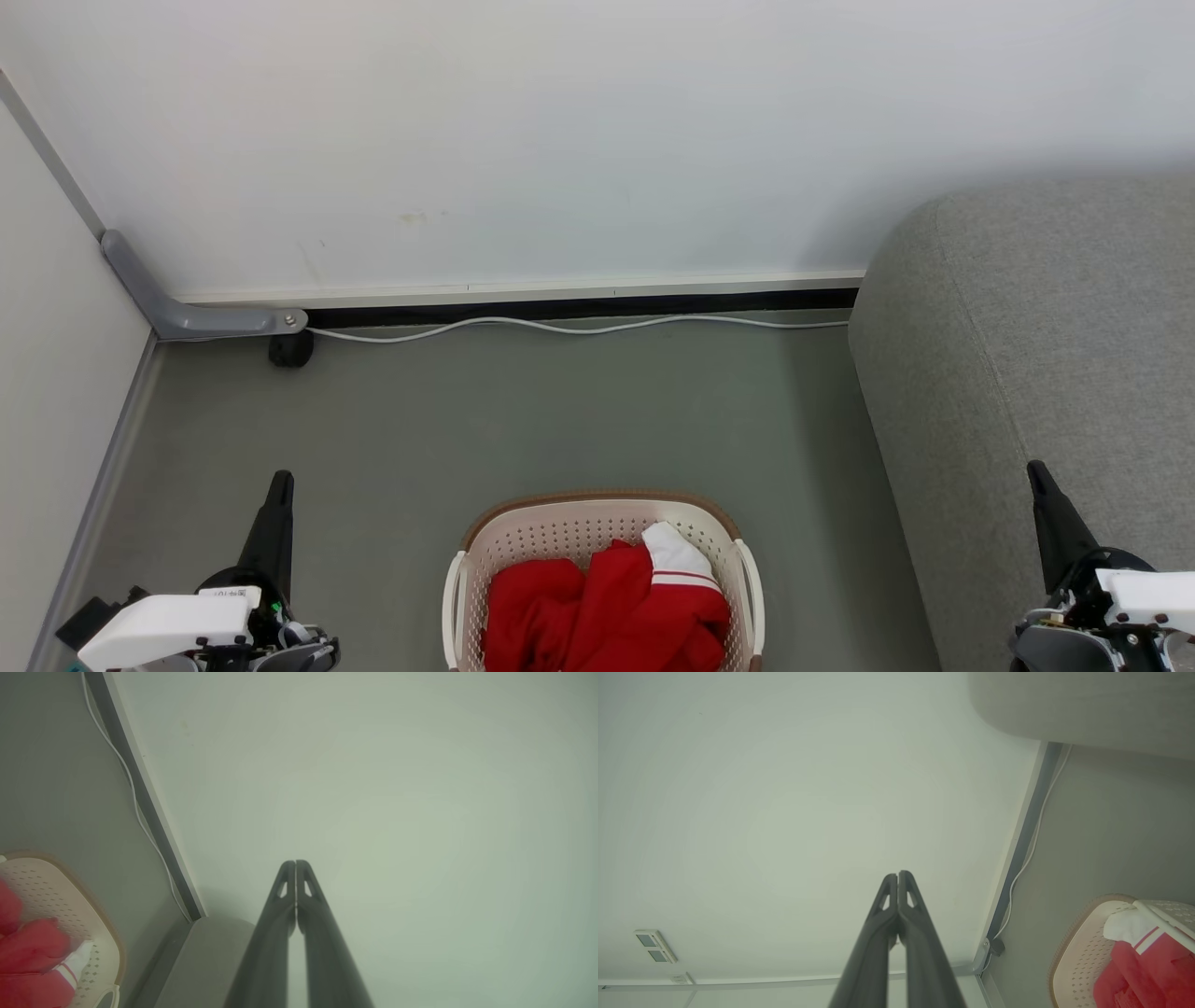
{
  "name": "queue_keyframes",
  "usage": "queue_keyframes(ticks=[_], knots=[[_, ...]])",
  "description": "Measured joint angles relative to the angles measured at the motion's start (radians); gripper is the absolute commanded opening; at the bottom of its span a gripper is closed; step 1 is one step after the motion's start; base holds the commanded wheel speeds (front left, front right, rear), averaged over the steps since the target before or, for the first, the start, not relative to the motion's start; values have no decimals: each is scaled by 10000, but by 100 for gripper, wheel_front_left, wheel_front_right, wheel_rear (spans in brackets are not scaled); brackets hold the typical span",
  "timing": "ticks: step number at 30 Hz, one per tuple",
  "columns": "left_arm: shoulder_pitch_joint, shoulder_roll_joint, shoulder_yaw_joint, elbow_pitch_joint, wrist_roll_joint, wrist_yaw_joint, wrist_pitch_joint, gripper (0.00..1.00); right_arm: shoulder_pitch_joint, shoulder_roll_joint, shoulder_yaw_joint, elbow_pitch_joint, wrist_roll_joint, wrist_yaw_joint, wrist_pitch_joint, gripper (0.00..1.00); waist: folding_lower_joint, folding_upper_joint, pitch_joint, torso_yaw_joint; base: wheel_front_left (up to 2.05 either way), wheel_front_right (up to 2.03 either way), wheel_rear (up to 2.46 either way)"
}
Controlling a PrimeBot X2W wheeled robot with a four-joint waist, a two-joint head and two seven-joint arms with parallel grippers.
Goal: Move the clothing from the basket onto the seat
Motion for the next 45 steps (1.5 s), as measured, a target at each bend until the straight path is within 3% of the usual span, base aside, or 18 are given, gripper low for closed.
queue_keyframes(ticks=[45], knots=[[0,0,0,0,0,0,0,0,0,0,0,0,0,0,0,0,0,0,0,0,0,0,0]])
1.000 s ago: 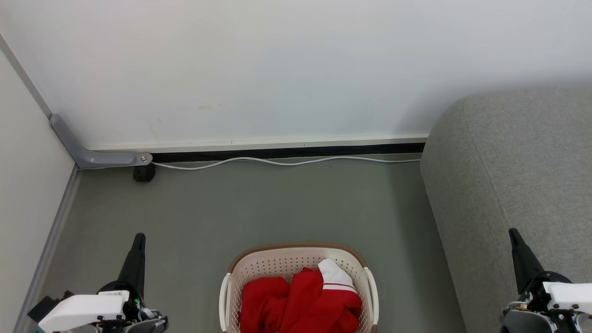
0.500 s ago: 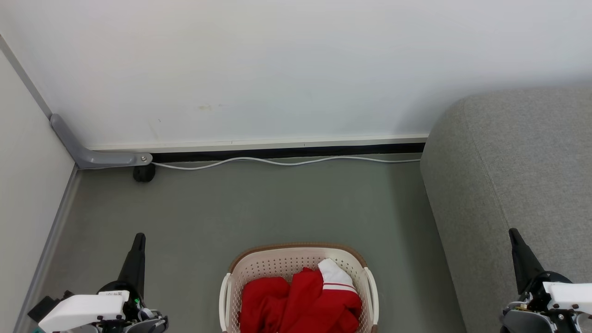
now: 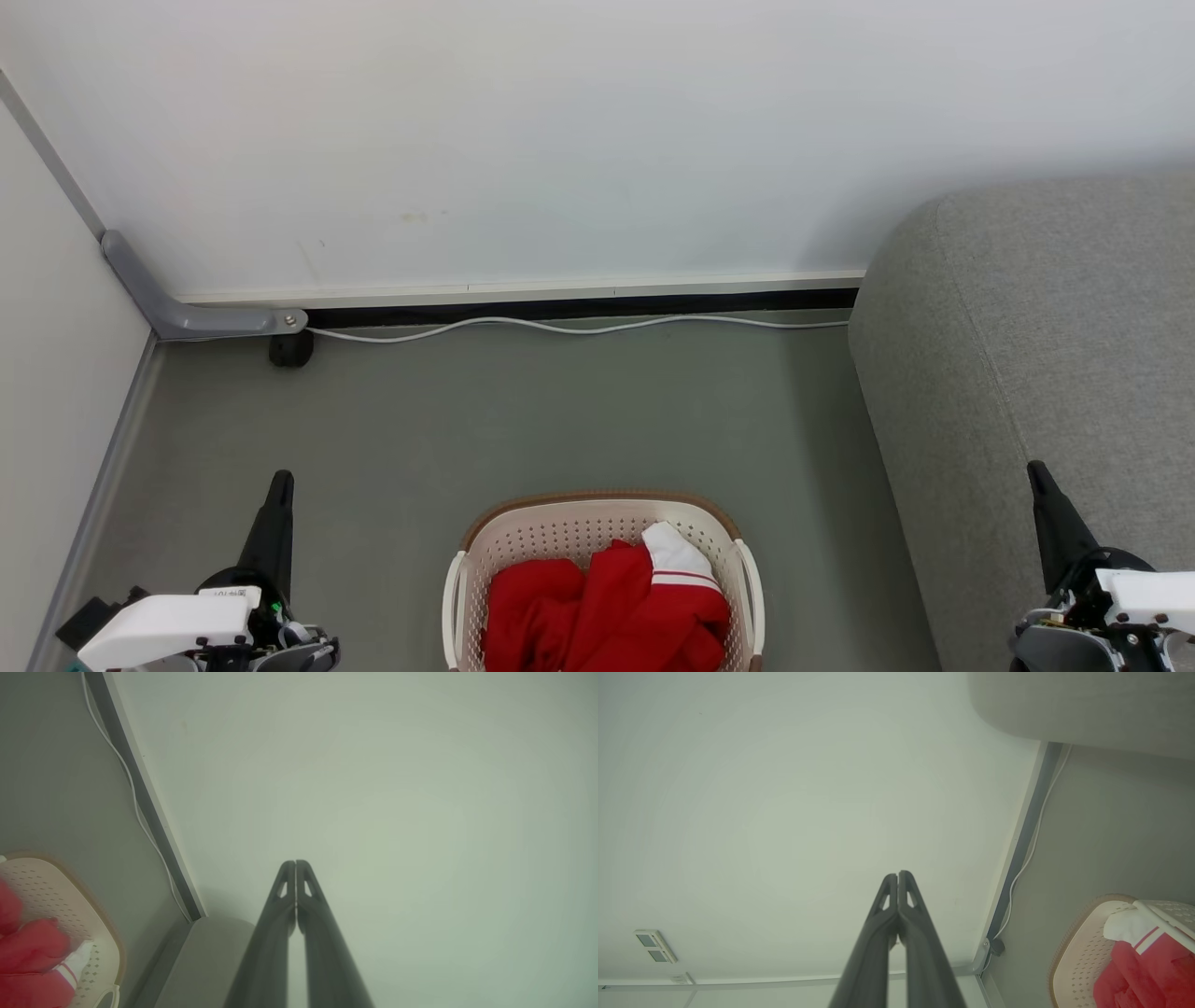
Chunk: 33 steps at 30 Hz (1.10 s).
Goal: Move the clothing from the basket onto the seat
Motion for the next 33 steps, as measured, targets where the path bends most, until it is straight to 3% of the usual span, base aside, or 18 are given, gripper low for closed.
queue_keyframes(ticks=[33], knots=[[0,0,0,0,0,0,0,0,0,0,0,0,0,0,0,0,0,0,0,0,0,0,0]])
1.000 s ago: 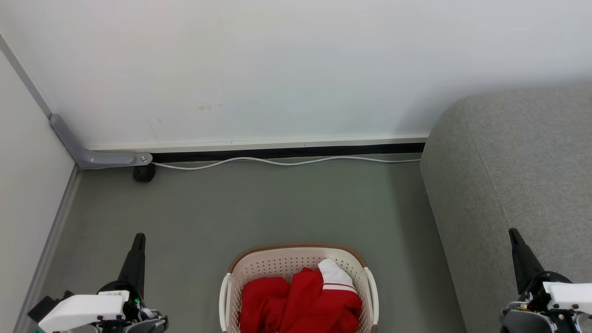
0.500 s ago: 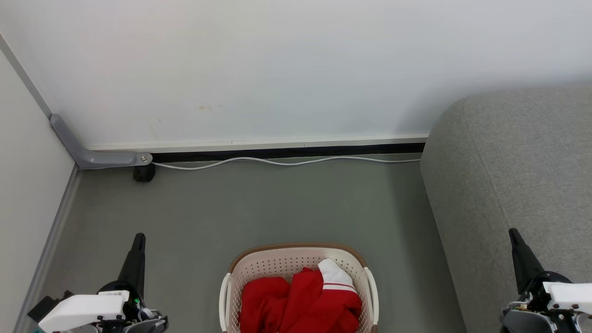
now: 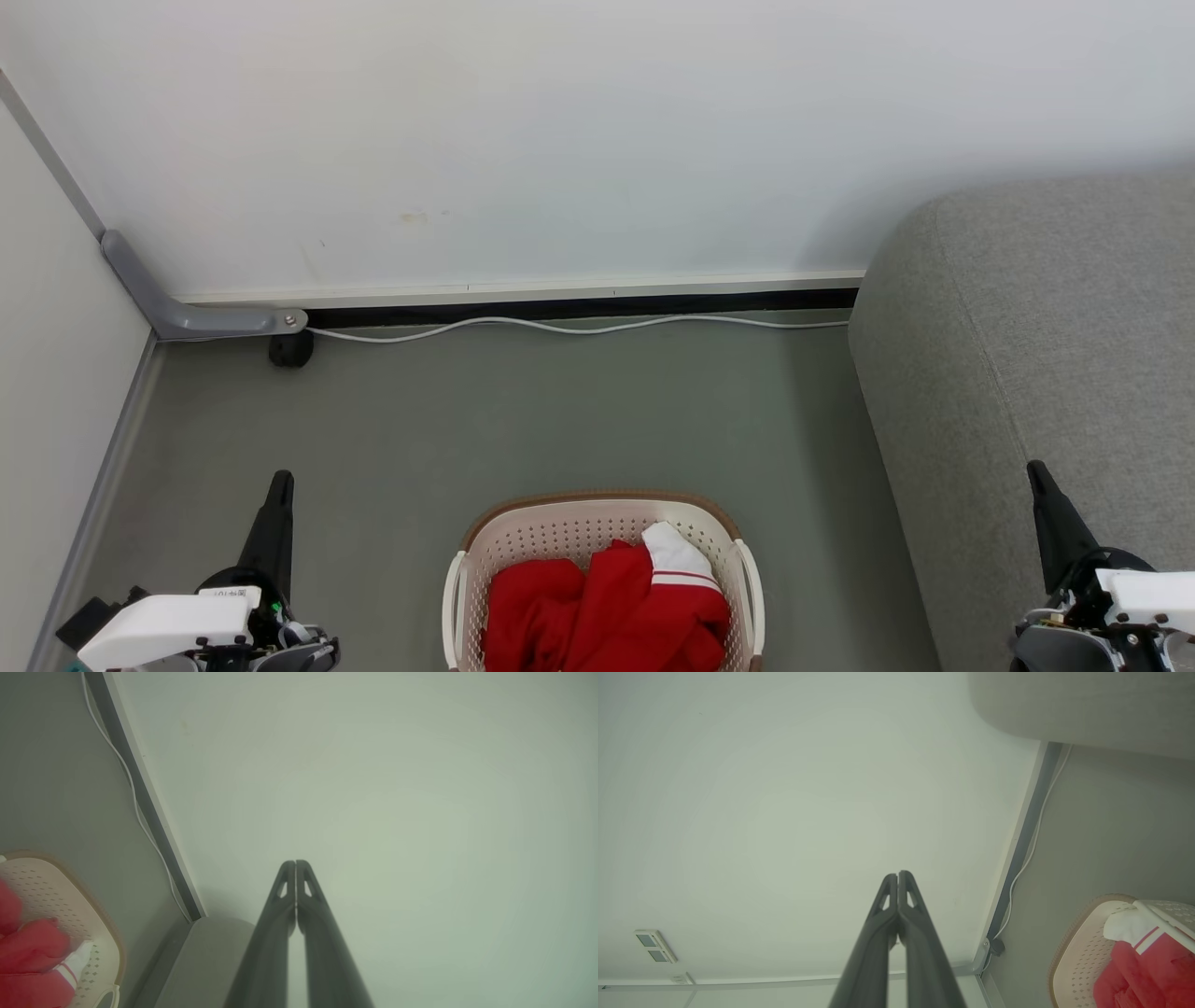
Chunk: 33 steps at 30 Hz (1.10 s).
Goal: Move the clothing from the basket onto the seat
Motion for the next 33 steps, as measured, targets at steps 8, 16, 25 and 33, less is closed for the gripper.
queue_keyframes(ticks=[8,16,25,33], knots=[[0,0,0,0,0,0,0,0,0,0,0,0,0,0,0,0,0,0,0,0,0,0,0],[0,0,0,0,0,0,0,0,0,0,0,0,0,0,0,0,0,0,0,0,0,0,0],[0,0,0,0,0,0,0,0,0,0,0,0,0,0,0,0,0,0,0,0,0,0,0],[363,-174,-35,491,2,13,-2,100,343,163,75,439,-10,-2,-4,100,0,0,8,-1,0,0,0]])
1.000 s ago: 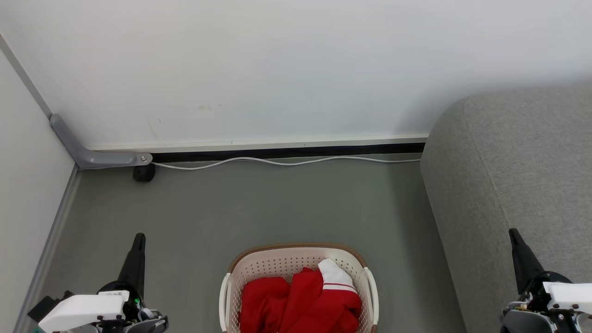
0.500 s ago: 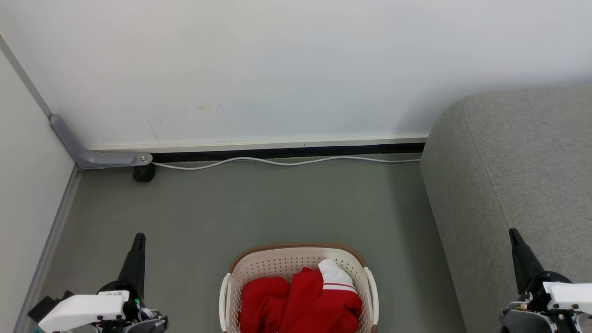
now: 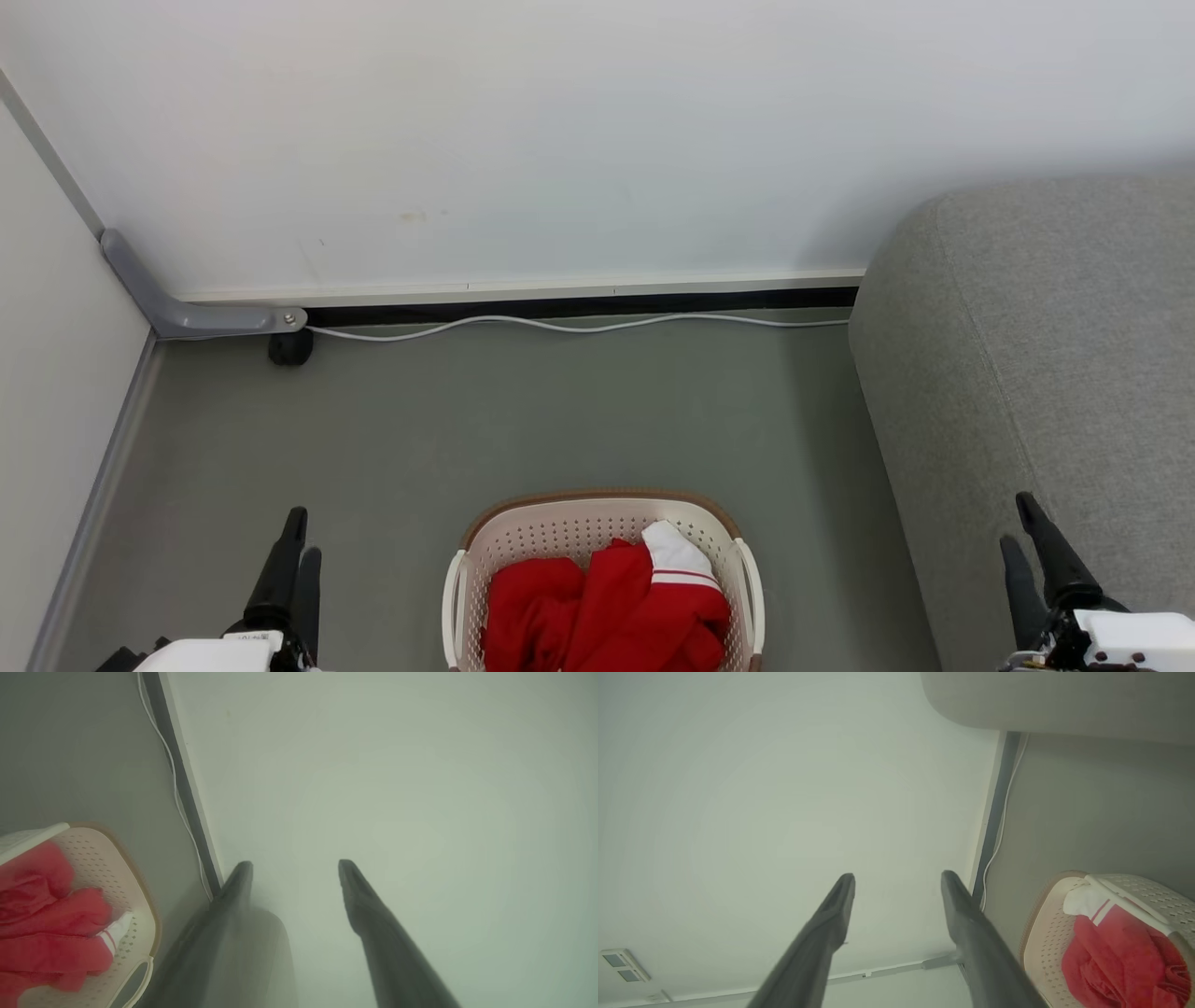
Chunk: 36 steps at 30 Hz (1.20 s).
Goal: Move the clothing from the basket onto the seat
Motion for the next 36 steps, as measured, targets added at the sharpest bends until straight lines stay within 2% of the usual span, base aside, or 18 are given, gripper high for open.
queue_keyframes(ticks=[15,26,36], knots=[[-51,-19,-295,121,182,0,-408,100,-101,-163,284,35,-165,-27,-194,100,2,0,49,-25,0,0,0],[-285,-8,-481,176,1313,0,-754,100,-470,-602,947,25,-723,-27,-708,100,2,-1,77,-56,0,0,0],[-392,12,-616,201,2704,-2,-1039,100,-639,-832,1220,113,-1841,-27,-980,100,1,0,100,-81,0,0,0]])
